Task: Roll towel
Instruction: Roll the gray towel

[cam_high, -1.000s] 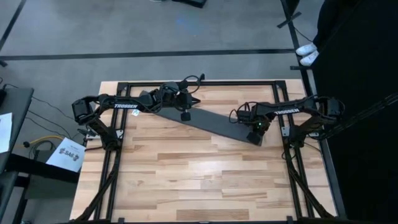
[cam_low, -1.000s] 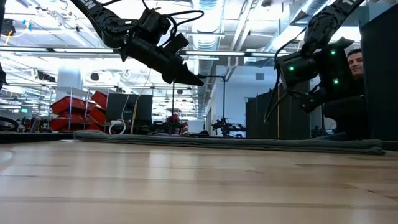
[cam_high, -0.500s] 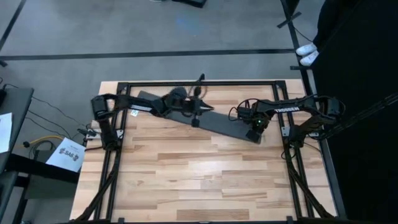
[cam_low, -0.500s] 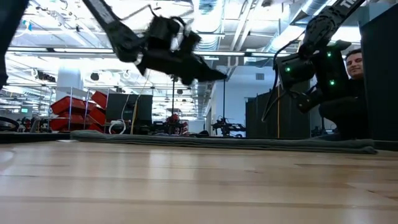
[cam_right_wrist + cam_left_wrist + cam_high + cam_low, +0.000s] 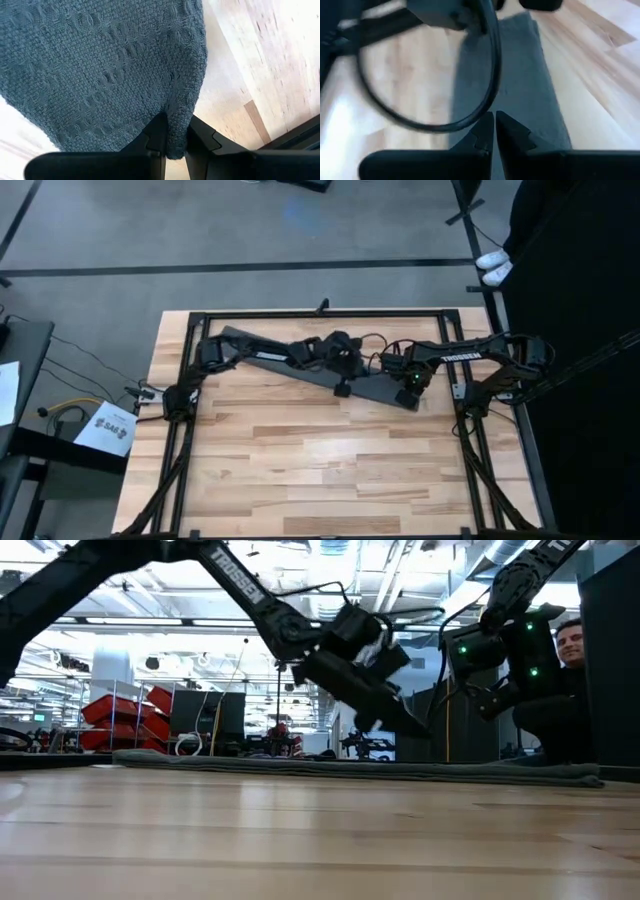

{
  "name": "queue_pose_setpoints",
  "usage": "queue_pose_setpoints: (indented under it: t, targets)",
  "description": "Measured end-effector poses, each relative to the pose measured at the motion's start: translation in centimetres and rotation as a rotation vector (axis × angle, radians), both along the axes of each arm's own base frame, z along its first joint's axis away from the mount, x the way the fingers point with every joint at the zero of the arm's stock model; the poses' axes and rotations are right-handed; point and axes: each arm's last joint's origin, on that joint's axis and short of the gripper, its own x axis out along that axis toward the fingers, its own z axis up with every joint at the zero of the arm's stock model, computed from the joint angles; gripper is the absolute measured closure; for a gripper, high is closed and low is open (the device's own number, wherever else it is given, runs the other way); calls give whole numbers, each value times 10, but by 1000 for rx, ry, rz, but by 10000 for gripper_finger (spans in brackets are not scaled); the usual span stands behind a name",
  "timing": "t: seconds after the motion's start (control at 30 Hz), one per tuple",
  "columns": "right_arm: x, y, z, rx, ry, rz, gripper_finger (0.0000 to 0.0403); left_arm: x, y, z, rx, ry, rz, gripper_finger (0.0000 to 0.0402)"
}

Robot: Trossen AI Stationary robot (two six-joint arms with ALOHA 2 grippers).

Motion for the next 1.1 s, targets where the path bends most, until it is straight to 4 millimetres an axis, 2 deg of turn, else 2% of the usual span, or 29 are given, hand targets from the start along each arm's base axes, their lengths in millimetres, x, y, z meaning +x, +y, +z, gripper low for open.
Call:
queue_pose_setpoints:
  t: [0.13, 0.3, 0.57, 1.1]
  targets:
    - [0, 0, 0, 0, -1, 0, 370, 8, -5, -17, -32, 14, 2, 396]
    - [0, 0, 1, 2, 4, 1, 370, 9, -6, -41, -29, 62, 27, 396]
    - [12, -3, 13, -10, -46, 33, 370, 6, 2, -41, 8, 91, 68, 396]
    - [21, -6, 26, -18, -77, 51, 370, 5, 4, -42, 16, 109, 65, 396]
